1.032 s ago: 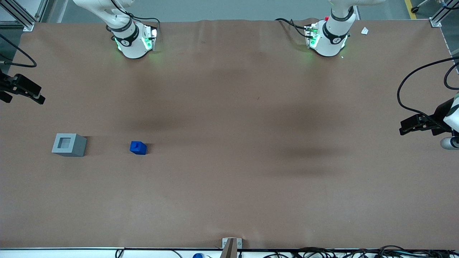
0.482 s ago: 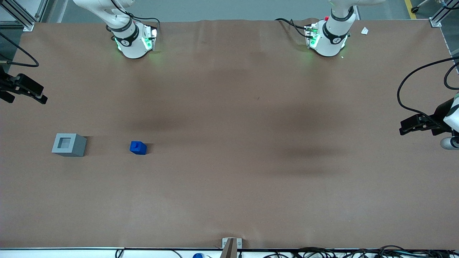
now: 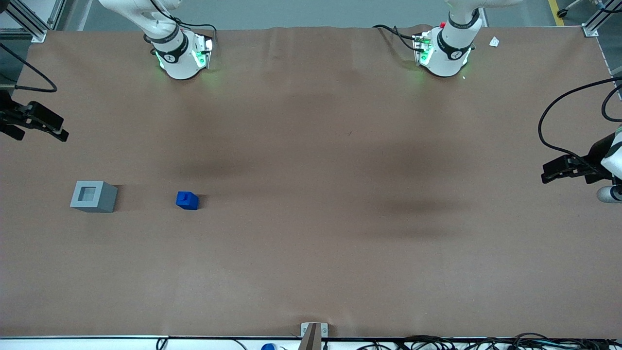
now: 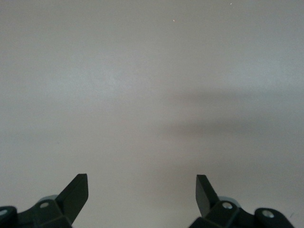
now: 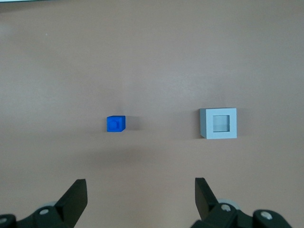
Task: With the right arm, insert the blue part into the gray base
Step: 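Move the open right gripper down over the blue cube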
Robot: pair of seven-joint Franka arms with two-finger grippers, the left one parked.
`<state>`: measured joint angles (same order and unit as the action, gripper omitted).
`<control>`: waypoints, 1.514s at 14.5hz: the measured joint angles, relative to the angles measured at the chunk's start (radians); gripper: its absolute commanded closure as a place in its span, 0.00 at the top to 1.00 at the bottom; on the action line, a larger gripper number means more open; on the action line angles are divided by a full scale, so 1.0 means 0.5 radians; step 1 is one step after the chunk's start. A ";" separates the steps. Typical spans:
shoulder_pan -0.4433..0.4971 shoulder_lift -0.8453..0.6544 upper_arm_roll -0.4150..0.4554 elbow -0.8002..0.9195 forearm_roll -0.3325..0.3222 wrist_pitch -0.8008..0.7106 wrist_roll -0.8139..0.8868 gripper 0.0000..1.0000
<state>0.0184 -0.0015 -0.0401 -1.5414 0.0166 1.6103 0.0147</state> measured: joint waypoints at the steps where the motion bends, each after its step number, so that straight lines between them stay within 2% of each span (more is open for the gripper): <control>1: 0.021 0.010 0.006 -0.008 0.000 0.015 0.000 1.00; 14: 0.265 0.157 0.021 -0.517 0.001 0.601 0.236 1.00; 20: 0.366 0.351 0.022 -0.634 0.001 0.830 0.433 1.00; 22: 0.373 0.400 0.021 -0.708 0.001 0.998 0.444 1.00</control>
<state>0.2049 0.1983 -0.0298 -1.8952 0.0170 2.1093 0.2366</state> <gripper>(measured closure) 0.000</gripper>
